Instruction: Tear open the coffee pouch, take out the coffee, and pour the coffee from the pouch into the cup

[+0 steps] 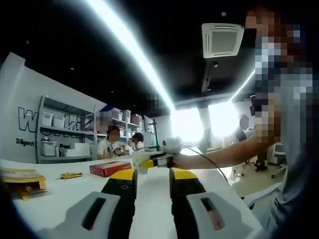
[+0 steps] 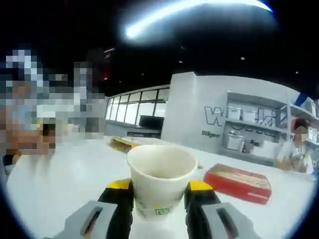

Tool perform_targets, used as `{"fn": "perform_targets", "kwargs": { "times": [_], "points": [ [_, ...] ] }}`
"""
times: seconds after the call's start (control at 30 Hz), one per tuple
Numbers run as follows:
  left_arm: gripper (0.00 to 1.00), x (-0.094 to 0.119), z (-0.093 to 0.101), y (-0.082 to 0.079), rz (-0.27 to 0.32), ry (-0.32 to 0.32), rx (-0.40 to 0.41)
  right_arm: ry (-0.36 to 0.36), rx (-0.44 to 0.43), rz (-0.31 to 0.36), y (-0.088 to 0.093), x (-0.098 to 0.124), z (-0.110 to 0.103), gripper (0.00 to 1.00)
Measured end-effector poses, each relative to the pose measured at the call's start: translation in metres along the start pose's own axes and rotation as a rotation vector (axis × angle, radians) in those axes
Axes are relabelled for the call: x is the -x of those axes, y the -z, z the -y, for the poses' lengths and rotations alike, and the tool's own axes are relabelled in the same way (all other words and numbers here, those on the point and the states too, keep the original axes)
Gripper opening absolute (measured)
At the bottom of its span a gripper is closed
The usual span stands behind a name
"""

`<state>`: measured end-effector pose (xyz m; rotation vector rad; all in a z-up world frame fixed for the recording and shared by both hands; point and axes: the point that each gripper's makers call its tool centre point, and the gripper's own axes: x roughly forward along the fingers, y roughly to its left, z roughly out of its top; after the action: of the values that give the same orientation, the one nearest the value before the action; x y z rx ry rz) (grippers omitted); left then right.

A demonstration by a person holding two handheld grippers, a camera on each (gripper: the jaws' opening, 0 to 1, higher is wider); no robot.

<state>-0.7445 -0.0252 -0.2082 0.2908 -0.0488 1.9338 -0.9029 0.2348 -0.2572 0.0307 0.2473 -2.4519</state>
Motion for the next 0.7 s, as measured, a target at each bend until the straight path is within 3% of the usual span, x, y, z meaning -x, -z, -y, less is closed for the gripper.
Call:
{"fn": "perform_targets", "kwargs": {
  "times": [0.17, 0.27, 0.5, 0.7],
  "points": [
    [0.28, 0.000, 0.002, 0.001, -0.004, 0.002, -0.001, 0.115, -0.069, -0.040, 0.031, 0.007, 0.050, 0.41],
    [0.28, 0.000, 0.002, 0.001, -0.002, 0.001, -0.001, 0.146, -0.074, -0.071, 0.045, 0.011, 0.065, 0.41],
    [0.28, 0.000, 0.001, 0.001, -0.003, -0.006, 0.000, 0.184, -0.093, -0.089, 0.053, 0.017, 0.084, 0.41],
    [0.28, 0.000, 0.000, 0.002, -0.005, -0.007, -0.001, 0.182, -0.103, -0.103, 0.059, 0.017, 0.087, 0.42]
  ]
}}
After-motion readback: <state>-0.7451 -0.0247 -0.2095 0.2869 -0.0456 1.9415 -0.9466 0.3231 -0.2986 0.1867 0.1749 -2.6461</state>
